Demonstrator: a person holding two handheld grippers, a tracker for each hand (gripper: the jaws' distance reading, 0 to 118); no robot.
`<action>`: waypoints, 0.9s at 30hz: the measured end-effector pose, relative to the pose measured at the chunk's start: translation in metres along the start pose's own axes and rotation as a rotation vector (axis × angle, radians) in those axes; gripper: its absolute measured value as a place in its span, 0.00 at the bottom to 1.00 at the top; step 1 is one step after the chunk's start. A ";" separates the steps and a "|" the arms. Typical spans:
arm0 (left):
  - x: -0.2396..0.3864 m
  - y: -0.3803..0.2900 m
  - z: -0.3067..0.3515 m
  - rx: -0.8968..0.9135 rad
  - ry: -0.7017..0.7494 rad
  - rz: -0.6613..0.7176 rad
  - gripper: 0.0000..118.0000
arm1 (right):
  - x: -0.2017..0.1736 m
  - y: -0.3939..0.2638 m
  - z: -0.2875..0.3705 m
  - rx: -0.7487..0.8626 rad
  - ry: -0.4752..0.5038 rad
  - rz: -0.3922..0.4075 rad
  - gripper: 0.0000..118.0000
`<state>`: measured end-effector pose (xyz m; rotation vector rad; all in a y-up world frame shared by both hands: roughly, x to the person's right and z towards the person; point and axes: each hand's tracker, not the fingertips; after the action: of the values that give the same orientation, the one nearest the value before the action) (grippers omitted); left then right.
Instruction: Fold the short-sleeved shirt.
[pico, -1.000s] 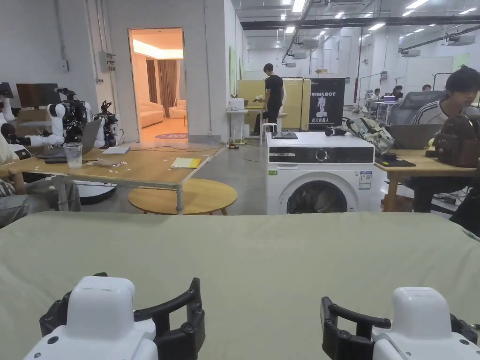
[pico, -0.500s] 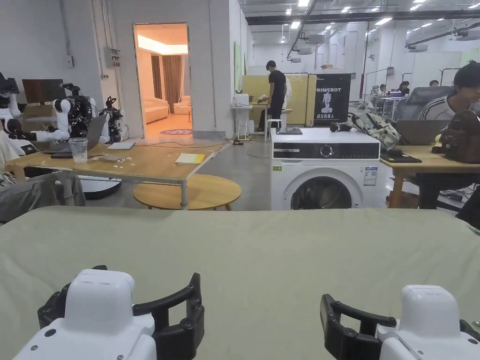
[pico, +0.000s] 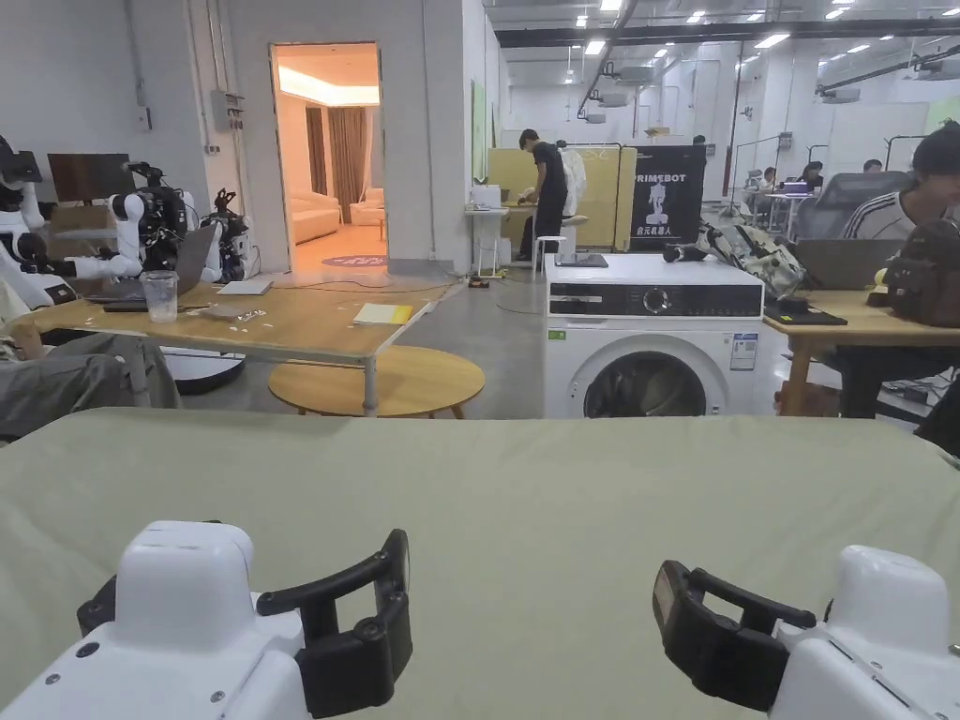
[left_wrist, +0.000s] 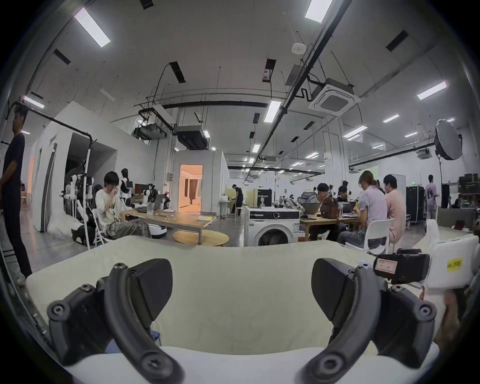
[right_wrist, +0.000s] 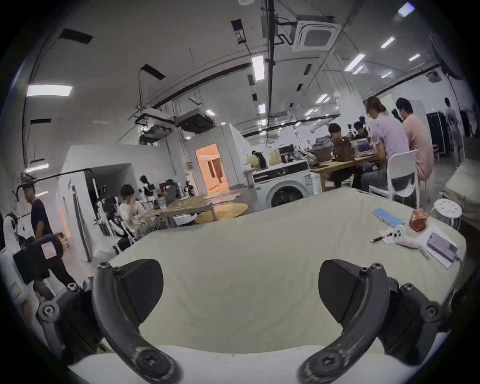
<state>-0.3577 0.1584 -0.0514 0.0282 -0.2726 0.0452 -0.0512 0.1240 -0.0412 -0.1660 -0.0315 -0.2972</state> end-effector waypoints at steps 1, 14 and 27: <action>0.000 0.000 0.000 0.006 0.001 0.001 0.91 | 0.001 -0.002 0.001 -0.001 0.007 0.004 1.00; 0.003 -0.005 -0.003 -0.029 -0.037 0.019 0.91 | 0.002 0.004 -0.006 -0.144 0.091 -0.154 1.00; 0.004 -0.009 -0.007 -0.047 -0.065 0.054 0.92 | 0.010 0.001 -0.014 -0.221 0.056 -0.303 1.00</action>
<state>-0.3510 0.1499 -0.0574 -0.0247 -0.3390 0.0915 -0.0414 0.1196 -0.0545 -0.3733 0.0323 -0.6080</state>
